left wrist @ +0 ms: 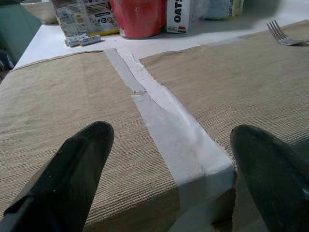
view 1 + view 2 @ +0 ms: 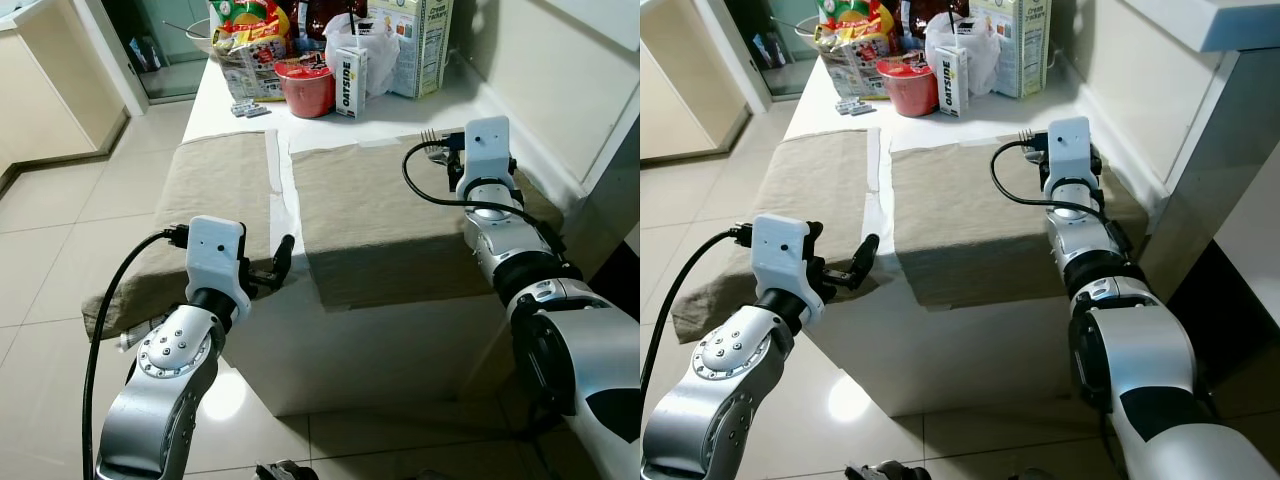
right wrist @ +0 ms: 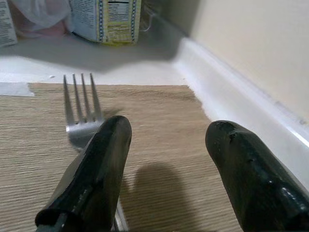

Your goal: Setting the table

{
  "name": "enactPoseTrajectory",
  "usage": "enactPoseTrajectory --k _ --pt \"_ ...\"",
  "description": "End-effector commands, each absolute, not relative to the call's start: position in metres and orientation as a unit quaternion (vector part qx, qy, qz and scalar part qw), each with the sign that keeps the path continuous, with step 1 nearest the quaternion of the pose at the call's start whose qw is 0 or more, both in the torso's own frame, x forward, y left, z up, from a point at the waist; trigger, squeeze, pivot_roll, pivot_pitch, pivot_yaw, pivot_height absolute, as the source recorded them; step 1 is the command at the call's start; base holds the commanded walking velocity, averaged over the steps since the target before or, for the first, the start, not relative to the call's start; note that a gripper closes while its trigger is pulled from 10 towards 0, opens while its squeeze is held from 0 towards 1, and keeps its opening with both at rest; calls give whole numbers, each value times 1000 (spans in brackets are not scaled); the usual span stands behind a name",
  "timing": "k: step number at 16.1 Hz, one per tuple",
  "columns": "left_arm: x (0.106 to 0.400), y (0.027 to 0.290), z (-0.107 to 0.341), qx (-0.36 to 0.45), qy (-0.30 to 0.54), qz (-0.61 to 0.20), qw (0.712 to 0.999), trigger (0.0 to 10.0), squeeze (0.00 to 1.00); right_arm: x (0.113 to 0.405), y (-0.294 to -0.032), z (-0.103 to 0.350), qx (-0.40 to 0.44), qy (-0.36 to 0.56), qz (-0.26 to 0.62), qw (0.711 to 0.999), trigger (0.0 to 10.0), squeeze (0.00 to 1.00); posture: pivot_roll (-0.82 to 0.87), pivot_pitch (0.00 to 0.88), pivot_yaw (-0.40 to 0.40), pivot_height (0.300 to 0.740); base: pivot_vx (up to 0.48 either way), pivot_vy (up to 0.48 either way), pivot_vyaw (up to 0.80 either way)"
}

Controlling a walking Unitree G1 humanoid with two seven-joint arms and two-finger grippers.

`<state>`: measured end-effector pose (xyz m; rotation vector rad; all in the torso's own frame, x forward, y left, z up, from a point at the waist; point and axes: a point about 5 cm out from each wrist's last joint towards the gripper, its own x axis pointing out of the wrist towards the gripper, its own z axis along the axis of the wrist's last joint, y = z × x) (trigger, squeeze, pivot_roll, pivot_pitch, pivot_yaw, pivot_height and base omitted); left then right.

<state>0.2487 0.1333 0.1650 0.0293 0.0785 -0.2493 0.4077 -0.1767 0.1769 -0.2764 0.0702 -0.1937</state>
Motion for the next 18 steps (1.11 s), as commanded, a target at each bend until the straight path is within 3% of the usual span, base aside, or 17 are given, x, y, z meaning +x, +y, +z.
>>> enactPoseTrajectory --k 1,7,17,18 --pt "249 137 166 23 40 -118 992 10000 0 402 -174 154 -124 81 -87 985 10000 0 -27 58 151 740 0 0 0" --pt "250 136 166 24 35 -119 992 10000 0 409 -154 179 -121 8 -43 992 10000 0 -34 55 146 740 0 0 0" --pt "249 137 166 32 35 -120 992 10000 0 394 -153 129 -96 120 -43 987 10000 0 -27 46 147 740 0 0 0" --pt "249 137 166 32 35 -120 992 10000 0 393 -154 127 -93 128 -45 986 3686 0 -28 45 146 740 0 0 0"
